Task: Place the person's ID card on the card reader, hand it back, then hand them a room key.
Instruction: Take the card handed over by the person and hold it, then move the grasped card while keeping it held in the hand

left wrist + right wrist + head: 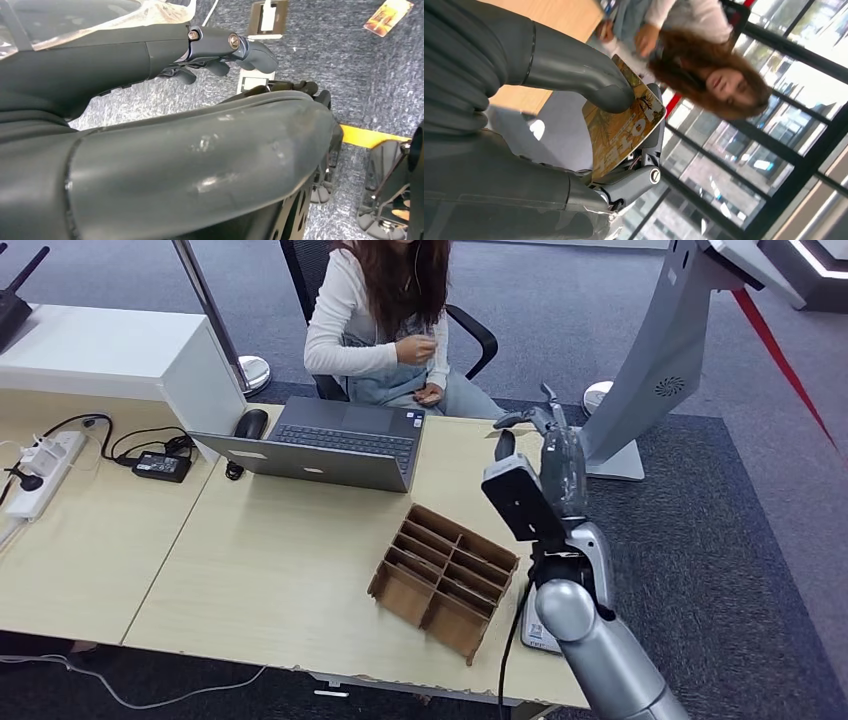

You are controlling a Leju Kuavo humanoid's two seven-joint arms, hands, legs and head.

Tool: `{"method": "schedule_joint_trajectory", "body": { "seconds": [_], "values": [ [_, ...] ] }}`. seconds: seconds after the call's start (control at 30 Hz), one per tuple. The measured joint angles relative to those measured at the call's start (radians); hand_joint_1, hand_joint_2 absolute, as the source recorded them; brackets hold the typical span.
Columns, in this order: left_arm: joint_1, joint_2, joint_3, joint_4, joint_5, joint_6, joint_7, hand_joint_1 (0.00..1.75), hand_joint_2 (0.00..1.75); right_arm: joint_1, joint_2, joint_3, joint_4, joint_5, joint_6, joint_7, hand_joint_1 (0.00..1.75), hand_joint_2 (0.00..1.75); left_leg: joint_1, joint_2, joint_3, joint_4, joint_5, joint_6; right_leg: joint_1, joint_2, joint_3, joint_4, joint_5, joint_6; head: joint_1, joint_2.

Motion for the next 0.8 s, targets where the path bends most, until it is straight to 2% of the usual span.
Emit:
{"method": "schedule_joint_trajectory", "body": {
  "seconds": [0.2,0.3,0.37,0.43,0.57,0.8],
  "values": [
    [0.000,0.000,0.003,0.000,0.001,0.005,0.008,0.00,0.00,0.056,-0.062,-0.074,-0.114,0.086,-0.013,0.025,1.75,1.75,0.000,0.000,0.000,0.000,0.000,0.000,0.000,0.000,0.000,0.000,0.001,0.000,0.000,0.000],
    [0.000,0.000,0.003,0.000,0.000,0.009,0.011,0.00,0.00,0.066,-0.090,-0.092,-0.153,0.258,-0.019,0.082,1.75,1.75,0.001,0.000,0.000,0.000,0.000,0.000,0.000,0.000,0.000,0.000,0.001,0.000,0.000,0.000],
    [0.000,0.000,0.003,0.000,-0.001,0.012,0.017,0.00,0.00,0.074,-0.113,-0.094,-0.175,0.406,-0.004,0.133,1.75,1.75,0.001,0.000,0.000,0.000,0.000,0.000,0.000,0.001,0.000,0.000,0.001,-0.001,0.000,0.000],
    [0.000,0.000,0.003,0.000,-0.002,0.013,0.027,0.00,0.00,0.087,-0.136,-0.094,-0.193,0.499,0.020,0.175,1.75,1.75,0.001,0.000,0.000,0.000,0.000,0.000,0.000,0.000,0.000,0.000,0.001,-0.001,0.000,0.000],
    [0.000,0.000,0.003,0.000,-0.007,0.009,0.053,0.00,0.00,0.130,-0.174,-0.097,-0.205,0.527,0.037,0.211,1.75,1.75,0.001,0.000,0.000,0.000,0.000,0.000,0.000,0.000,0.000,0.000,0.001,-0.001,0.000,0.000],
    [-0.002,0.001,0.003,0.000,-0.021,-0.006,0.091,0.00,0.00,0.161,-0.179,-0.091,-0.118,0.488,-0.052,0.201,1.75,1.75,0.001,-0.001,0.000,0.000,0.000,0.000,0.000,0.000,0.001,0.000,0.001,-0.001,0.000,0.000]
  ]
}}
